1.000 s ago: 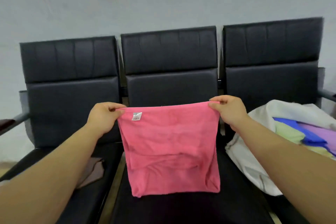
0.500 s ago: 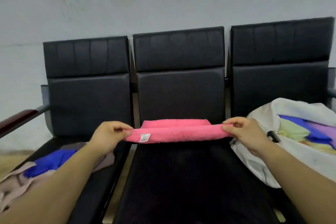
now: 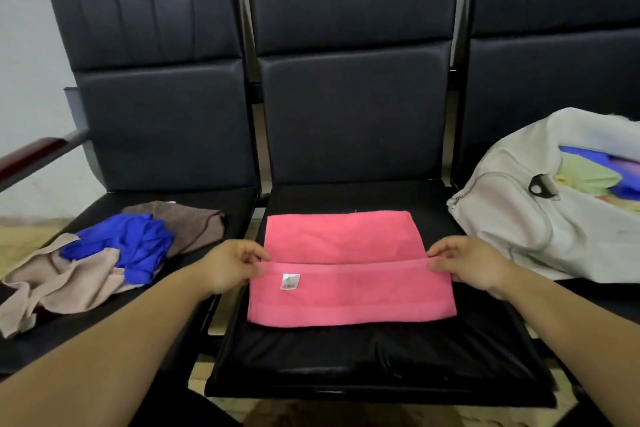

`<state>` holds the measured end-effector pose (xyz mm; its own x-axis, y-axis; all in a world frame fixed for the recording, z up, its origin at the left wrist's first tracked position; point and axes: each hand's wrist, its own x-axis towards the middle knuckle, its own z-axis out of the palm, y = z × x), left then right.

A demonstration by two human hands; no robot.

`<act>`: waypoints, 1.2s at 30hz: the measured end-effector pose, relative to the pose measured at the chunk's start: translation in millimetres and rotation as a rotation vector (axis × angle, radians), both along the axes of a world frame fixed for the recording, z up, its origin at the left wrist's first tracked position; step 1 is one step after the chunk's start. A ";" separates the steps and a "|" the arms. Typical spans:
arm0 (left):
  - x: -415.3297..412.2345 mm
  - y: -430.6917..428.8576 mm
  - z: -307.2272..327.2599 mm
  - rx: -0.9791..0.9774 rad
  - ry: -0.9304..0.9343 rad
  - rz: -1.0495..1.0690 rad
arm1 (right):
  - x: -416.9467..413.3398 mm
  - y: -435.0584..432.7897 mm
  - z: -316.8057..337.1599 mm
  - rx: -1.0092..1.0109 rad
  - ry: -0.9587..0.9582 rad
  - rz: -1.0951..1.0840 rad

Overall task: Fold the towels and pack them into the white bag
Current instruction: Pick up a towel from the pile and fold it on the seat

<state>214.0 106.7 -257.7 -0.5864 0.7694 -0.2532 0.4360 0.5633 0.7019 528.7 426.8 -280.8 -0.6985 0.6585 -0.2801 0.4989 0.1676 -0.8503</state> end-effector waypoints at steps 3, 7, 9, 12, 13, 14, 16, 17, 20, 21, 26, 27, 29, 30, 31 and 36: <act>-7.9 17.4 8.2 0.099 0.087 0.066 | -17.4 9.4 5.7 0.078 0.030 -0.052; -29.7 48.2 14.7 0.182 0.127 0.133 | -50.0 25.3 16.2 0.219 0.089 -0.111; -42.0 67.0 10.4 0.193 0.152 0.144 | -69.3 33.3 17.4 0.275 0.111 -0.117; -57.6 94.0 -4.2 0.186 0.179 0.161 | -98.3 46.2 9.2 0.309 0.118 -0.029; -61.7 101.1 -10.2 0.180 0.194 0.167 | -105.8 51.3 3.0 0.318 0.099 0.015; -66.4 107.3 -17.6 0.179 0.211 0.168 | -111.6 56.8 -3.6 0.330 0.070 0.060; -73.9 114.4 -33.0 0.184 0.243 0.164 | -117.4 67.4 -16.1 0.388 -0.004 0.138; -76.4 116.1 -39.0 0.176 0.259 0.168 | -118.4 71.4 -19.1 0.434 -0.033 0.153; -81.4 118.4 -50.1 0.135 0.316 0.170 | -117.1 81.6 -24.3 0.565 -0.047 0.129; -81.2 119.1 -50.6 0.118 0.330 0.168 | -115.7 82.8 -25.5 0.592 -0.049 0.117; -80.1 121.2 -51.4 0.104 0.352 0.202 | -115.2 84.1 -34.1 0.689 -0.062 0.032; -79.4 121.2 -51.2 0.114 0.345 0.217 | -116.2 83.3 -34.7 0.699 -0.049 0.017; -79.5 121.1 -51.4 0.136 0.330 0.245 | -118.3 81.6 -36.6 0.719 -0.026 -0.015; -79.0 121.7 -51.5 0.148 0.320 0.261 | -119.1 80.7 -37.6 0.721 -0.019 -0.030; -78.0 122.6 -52.1 0.162 0.310 0.284 | -119.7 80.0 -39.2 0.718 -0.011 -0.041; -72.5 131.1 -57.4 0.217 0.324 0.422 | -121.0 81.8 -49.1 0.748 0.000 -0.081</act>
